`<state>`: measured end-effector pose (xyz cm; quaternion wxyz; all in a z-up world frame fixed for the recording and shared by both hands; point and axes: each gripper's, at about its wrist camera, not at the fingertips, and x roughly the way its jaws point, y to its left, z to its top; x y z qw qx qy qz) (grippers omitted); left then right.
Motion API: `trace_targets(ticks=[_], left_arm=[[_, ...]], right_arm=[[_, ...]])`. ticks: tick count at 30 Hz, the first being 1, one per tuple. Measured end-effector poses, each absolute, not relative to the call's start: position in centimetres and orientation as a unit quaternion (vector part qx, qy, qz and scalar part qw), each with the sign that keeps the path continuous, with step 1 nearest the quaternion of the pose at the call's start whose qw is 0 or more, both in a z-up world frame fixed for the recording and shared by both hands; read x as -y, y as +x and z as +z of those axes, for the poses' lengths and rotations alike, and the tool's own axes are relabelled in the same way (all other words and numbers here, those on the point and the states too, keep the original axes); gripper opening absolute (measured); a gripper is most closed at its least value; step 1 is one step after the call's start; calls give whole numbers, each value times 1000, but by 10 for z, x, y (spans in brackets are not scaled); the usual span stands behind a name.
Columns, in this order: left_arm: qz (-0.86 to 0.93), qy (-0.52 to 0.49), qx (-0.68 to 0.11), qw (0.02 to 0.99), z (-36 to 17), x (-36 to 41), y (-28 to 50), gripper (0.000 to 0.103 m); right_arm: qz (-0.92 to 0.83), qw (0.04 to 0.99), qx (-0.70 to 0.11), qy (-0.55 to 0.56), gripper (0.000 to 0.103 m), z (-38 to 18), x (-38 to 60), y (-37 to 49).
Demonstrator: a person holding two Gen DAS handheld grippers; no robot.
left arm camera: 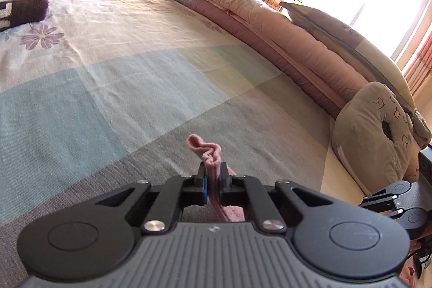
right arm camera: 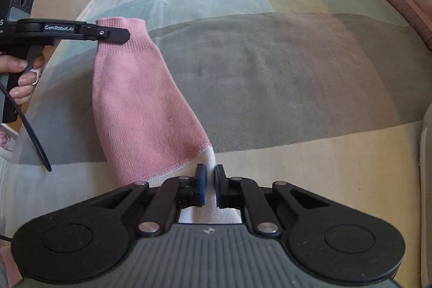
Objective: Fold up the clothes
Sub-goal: 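Pull the pink cuff outward with the left tool to straighten the sleeve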
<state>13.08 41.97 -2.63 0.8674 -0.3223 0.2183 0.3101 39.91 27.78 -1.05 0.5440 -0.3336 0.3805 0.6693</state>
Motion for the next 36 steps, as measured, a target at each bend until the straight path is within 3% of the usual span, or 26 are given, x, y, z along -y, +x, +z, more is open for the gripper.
trace_targets(ticks=[6,12,14,16,19,24,28,30,31,36], left_arm=[[349,-330,-239,844,-41,-435,138,8],[401,-337,-248,815,-49,-440,128,8],[397,-329,-264,815,-45,-435,131,22],[394,-335,-283,808,-45,-426,133,27],[371,-427,-267,780,-57,-418,122,45],[370,-475,-221,767,-77,-411,115,49],[371,-434,-235,787,-79,-420,133,44],[376,-417,-247,790,-77,-426,142,13],[377,-405,-255,793,-75,-427,146,9],[380,-314,-280,824,-58,-427,159,9]], right_arm=[[636,594,-400,-288,18,-11,-285,412],[628,611,-408,-256,39,4,-257,398],[618,619,-415,-252,52,6,-240,392],[606,624,-429,-244,53,6,-222,388],[584,627,-463,-228,58,3,-196,382],[556,626,-508,-199,68,-3,-162,369],[543,629,-524,-185,74,-3,-142,358],[535,632,-531,-181,75,-3,-134,354],[530,635,-532,-181,75,-3,-132,354],[496,666,-523,-193,75,-2,-114,361]])
